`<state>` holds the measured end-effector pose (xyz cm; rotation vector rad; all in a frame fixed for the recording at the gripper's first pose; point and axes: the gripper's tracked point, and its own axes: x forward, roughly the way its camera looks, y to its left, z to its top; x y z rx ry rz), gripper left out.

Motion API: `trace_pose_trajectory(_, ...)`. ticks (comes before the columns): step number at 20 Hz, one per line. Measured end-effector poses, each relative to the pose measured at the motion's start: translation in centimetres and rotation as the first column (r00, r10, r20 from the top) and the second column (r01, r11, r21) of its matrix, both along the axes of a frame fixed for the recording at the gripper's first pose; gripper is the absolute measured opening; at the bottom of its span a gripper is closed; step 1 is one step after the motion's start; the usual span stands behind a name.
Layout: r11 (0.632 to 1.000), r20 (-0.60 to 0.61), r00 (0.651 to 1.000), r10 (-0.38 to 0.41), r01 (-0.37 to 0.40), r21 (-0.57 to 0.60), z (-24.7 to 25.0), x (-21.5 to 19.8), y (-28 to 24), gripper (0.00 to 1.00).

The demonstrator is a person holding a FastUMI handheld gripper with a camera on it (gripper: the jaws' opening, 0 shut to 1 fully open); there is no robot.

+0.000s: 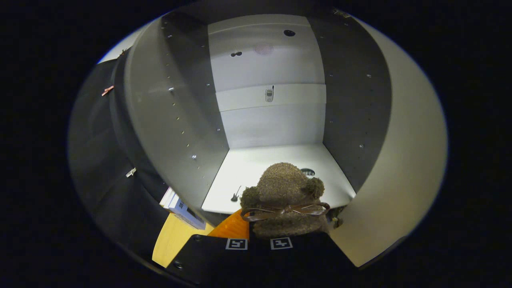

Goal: Open the shoe cabinet door, grab the shoes and put them into the shoe cabinet, then close the shoe cabinet door.

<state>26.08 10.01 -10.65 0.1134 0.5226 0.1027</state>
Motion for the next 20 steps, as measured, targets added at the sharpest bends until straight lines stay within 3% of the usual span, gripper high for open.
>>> trace_pose_trajectory(11,0.999,-0.054,0.997,-0.051,0.051,0.001,-3.3,14.1,0.5,0.07)
trace_pose_trajectory(20,0.995,-0.143,0.985,-0.101,0.102,0.0,-7.5,17.1,0.1,0.08)
